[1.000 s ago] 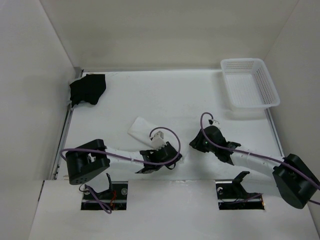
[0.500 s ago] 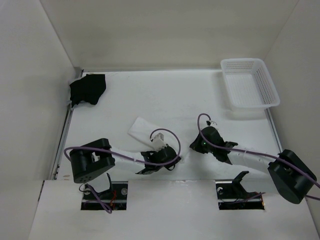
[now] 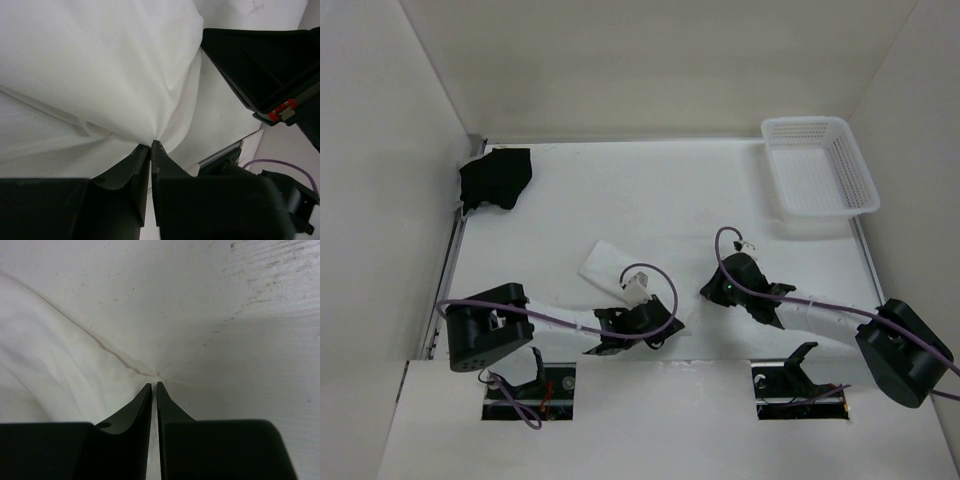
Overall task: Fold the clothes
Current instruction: Fold the tank top
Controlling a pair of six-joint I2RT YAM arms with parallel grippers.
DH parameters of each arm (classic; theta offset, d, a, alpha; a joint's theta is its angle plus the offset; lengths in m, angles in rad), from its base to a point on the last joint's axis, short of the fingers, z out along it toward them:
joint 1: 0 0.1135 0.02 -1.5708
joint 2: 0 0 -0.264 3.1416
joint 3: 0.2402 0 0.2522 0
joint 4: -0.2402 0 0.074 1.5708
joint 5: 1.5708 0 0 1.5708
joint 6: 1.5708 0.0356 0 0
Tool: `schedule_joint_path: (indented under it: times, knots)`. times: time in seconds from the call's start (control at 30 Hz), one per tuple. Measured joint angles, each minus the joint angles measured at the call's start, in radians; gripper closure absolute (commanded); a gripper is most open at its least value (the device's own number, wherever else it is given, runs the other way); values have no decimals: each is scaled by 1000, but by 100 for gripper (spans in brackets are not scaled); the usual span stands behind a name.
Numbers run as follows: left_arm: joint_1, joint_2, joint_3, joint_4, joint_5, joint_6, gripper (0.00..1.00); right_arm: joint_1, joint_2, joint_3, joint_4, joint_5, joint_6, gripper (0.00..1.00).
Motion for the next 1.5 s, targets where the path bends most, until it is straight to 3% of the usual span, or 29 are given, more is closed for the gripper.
schedule_joint_path:
  times: [0.27, 0.47, 0.6, 0.73, 0.83, 0.97, 1.2, 1.33, 1.5]
  knots:
    - [-4, 56, -25, 61, 48, -60, 74, 7, -55, -7, -23, 29, 5, 77]
    - [-21, 32, -32, 66, 59, -26, 73, 59, -241, -10, -148, 76, 18, 70]
    - [-44, -89, -56, 12, 35, 26, 77, 113, -317, 12, -229, 100, 26, 80]
    - [-62, -244, -56, -65, -31, 97, 75, 190, -256, 45, -225, 98, 36, 88]
    - [23, -294, -43, -116, -66, 163, 73, 241, -174, 47, -201, 86, 49, 88]
    - [279, -256, -26, -114, -52, 276, 74, 275, -96, 29, -158, 69, 74, 89]
    - [615, -76, -47, 13, 85, 385, 75, 293, -152, -78, -118, 89, 172, 70]
    - [698, -49, -90, 93, 157, 396, 75, 301, -247, -116, -137, 96, 203, 60]
    - [666, -128, -109, 97, 187, 414, 74, 290, -397, -119, -205, 106, 220, 52]
